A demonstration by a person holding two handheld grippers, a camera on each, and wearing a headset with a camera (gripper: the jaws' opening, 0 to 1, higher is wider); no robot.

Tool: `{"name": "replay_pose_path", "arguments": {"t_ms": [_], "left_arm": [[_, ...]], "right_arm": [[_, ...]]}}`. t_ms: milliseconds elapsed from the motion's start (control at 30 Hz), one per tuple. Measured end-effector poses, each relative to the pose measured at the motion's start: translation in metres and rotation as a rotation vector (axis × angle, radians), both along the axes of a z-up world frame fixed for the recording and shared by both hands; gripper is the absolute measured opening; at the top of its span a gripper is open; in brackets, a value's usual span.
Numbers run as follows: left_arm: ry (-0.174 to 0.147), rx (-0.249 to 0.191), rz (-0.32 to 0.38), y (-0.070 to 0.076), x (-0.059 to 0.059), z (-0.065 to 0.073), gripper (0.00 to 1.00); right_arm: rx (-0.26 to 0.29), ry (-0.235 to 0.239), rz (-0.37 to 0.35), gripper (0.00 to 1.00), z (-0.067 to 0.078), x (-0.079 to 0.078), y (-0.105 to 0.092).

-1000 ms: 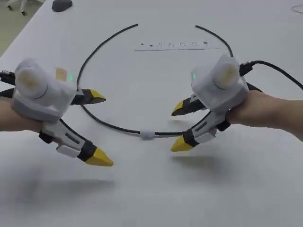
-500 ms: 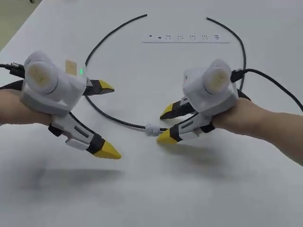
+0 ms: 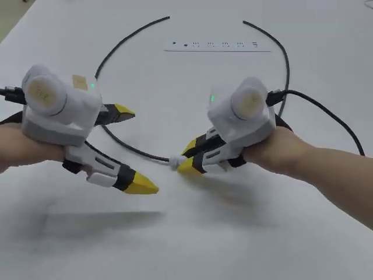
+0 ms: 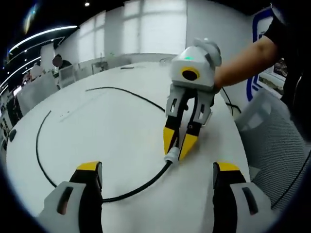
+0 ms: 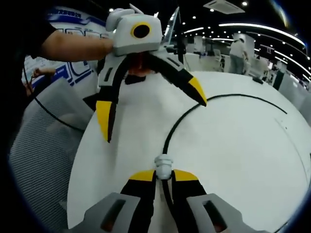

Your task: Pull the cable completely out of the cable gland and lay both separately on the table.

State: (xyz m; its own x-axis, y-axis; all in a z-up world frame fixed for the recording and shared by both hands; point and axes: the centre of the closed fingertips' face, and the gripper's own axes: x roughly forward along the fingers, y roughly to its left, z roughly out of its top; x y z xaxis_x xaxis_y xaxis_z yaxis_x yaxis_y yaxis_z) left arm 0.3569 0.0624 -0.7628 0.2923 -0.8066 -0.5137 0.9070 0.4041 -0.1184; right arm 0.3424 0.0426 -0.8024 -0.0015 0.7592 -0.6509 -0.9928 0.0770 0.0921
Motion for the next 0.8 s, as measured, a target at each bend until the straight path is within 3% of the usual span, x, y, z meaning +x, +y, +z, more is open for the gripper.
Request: {"name": "replay_pose_path", "arguments": {"t_ms": [67, 100, 133, 167, 233, 300, 367, 400, 433, 467, 533, 567, 667, 767, 800], "left_arm": [[0.031, -0.072, 0.001, -0.010, -0.010, 0.010, 0.89], [0.065, -0.121, -0.015, -0.017, -0.018, 0.016, 0.84], [0.135, -0.184, -0.051, -0.027, -0.033, 0.023, 0.80], [0.172, -0.214, -0.066, -0.034, -0.042, 0.026, 0.77], [0.177, -0.230, -0.104, -0.042, -0.054, 0.028, 0.73], [0.208, -0.227, -0.127, -0.049, -0.066, 0.026, 0.65], [0.315, -0.282, -0.173, -0.056, -0.086, 0.031, 0.47], [0.357, -0.339, -0.158, -0.059, -0.088, 0.038, 0.42], [0.384, -0.378, -0.160, -0.061, -0.090, 0.043, 0.38], [0.424, -0.438, -0.156, -0.062, -0.092, 0.052, 0.35], [0.403, -0.447, -0.143, -0.063, -0.090, 0.053, 0.33], [0.372, -0.446, -0.152, -0.064, -0.092, 0.054, 0.30], [0.370, -0.452, -0.155, -0.066, -0.096, 0.056, 0.28], [0.305, -0.435, -0.190, -0.067, -0.099, 0.054, 0.23], [0.324, -0.433, -0.186, -0.066, -0.099, 0.054, 0.21]], "right_arm": [[0.030, 0.005, 0.026, 0.07, 0.012, -0.013, -0.004], [0.044, -0.010, 0.054, 0.07, 0.022, -0.023, -0.006], [0.054, -0.038, 0.072, 0.07, 0.030, -0.031, -0.009], [0.057, -0.042, 0.080, 0.07, 0.036, -0.036, -0.011], [0.078, -0.060, 0.095, 0.07, 0.048, -0.047, -0.014], [0.079, -0.096, 0.103, 0.07, 0.059, -0.057, -0.018], [0.074, -0.142, 0.112, 0.07, 0.067, -0.063, -0.022], [0.064, -0.149, 0.117, 0.07, 0.068, -0.066, -0.023], [0.045, -0.200, 0.126, 0.07, 0.069, -0.067, -0.027], [0.034, -0.210, 0.131, 0.07, 0.069, -0.070, -0.029], [0.049, -0.202, 0.110, 0.07, 0.076, -0.076, -0.032], [0.054, -0.208, 0.101, 0.07, 0.080, -0.078, -0.033], [0.051, -0.221, 0.093, 0.07, 0.082, -0.083, -0.035], [0.055, -0.222, 0.090, 0.07, 0.083, -0.087, -0.035], [0.056, -0.220, 0.091, 0.07, 0.083, -0.089, -0.035]]}}
